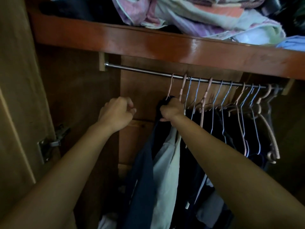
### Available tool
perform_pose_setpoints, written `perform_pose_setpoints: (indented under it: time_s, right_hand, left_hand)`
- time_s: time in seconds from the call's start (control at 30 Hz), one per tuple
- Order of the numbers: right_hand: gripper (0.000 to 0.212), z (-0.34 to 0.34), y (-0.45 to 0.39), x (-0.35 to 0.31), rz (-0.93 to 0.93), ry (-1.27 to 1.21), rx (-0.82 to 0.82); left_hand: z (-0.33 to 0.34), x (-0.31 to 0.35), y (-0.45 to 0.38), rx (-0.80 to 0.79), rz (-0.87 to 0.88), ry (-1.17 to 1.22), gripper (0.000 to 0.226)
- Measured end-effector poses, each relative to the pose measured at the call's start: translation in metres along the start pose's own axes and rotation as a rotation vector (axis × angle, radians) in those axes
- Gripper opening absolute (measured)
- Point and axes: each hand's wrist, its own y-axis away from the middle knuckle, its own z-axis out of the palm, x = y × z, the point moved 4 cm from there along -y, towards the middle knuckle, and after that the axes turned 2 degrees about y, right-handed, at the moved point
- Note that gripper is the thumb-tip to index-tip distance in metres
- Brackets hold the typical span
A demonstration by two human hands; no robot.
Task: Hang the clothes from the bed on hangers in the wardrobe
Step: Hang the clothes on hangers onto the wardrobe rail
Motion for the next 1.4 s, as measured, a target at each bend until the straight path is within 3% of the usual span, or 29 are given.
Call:
perform_pose_setpoints:
  time_s: [0.13,0.2,0.4,0.67,0.8,0.9,1.23,1.4]
  right_hand:
    - [0.013,-0.024,0.005,-0.008,-0.212,0.518,0.028]
    - [0.02,-0.033,0.007,-0.009,-0.26,0.64,0.025]
    - [0.039,-0.056,0.002,0.008,-0.277,0.667,-0.088]
    - [0.031,-0.099,0.032,0.028,-0.426,0.852,-0.109]
    - [0.016,-0.119,0.055,0.037,-0.413,0.782,-0.177]
    - [0.009,-0.131,0.074,0.048,-0.371,0.74,-0.214]
    - [0.032,-0.177,0.171,0.092,-0.093,0.824,-0.212]
    - [0.035,-0.225,0.236,0.122,0.138,0.904,-0.04]
  left_hand:
    - [0.0,0.016,-0.004,-0.062,0.019,-0.012,0.026]
    - [0.002,0.025,-0.007,-0.095,0.029,-0.023,0.028]
    - [0.013,0.052,-0.013,-0.149,0.087,-0.008,0.032]
    - [0.029,0.091,-0.015,-0.247,0.253,0.08,0.023]
    - [0.036,0.104,-0.01,-0.212,0.261,0.139,0.023]
    - [0.044,0.113,-0.001,-0.299,0.3,0.142,0.031]
    - [0.089,0.164,0.063,-0.702,0.528,0.056,0.059]
    - [0.111,0.202,0.112,-0.797,0.677,0.038,0.067]
